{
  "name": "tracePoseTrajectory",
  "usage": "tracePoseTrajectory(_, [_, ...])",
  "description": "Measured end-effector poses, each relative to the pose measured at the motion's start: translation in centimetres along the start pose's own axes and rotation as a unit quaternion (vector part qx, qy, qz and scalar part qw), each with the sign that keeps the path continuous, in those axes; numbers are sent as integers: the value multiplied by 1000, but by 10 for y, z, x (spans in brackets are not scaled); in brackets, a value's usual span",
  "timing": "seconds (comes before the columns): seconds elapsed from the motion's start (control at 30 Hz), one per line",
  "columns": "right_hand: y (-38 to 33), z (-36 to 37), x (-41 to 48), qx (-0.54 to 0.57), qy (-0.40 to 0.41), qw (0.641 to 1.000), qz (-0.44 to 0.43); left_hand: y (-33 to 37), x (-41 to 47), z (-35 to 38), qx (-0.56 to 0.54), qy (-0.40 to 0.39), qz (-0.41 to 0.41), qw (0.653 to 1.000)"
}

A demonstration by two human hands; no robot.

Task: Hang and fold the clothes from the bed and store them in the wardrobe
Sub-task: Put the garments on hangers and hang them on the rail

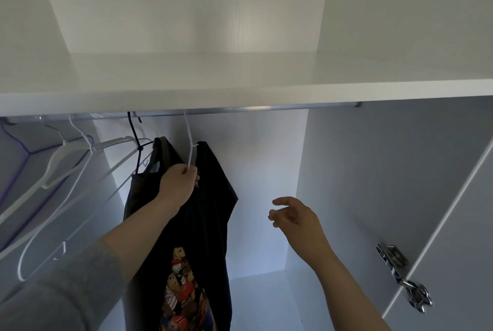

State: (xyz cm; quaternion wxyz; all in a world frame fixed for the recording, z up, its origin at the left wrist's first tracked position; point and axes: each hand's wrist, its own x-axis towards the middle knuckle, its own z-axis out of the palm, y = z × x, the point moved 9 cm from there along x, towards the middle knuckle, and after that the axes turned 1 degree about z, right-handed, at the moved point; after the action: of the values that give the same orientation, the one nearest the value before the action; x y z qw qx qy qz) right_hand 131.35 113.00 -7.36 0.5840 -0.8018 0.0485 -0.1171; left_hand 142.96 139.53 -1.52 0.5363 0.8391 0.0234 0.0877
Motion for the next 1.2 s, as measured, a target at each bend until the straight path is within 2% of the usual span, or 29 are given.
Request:
tracePoseTrajectory(0.33, [-7,3,-12,3,-24,1000,-14,4,-72,-19,120,6,65,991])
tracePoseTrajectory(0.47, [-10,1,-21,1,-37,999,-13,7,-114,-21,91,29,90,991])
tracePoseTrajectory(0.63, [-21,-10,-37,6,-3,1000,-13,12,-137,-6,7,-28,108,994])
tracePoseTrajectory(0.77, [-29,-25,-54,-8,47,999,-1,18,-139,9,-46,-76,120,989])
tracePoseTrajectory(0.97, [-33,-54,-106,-17,182,982,38,28,-149,39,-105,-181,141,968])
tracePoseTrajectory(1.1, [-41,-71,-160,-10,281,958,48,47,-167,57,-133,-271,190,934])
tracePoseTrajectory(1.2, [-63,-95,-208,-26,370,928,34,75,-187,72,-178,-333,215,901])
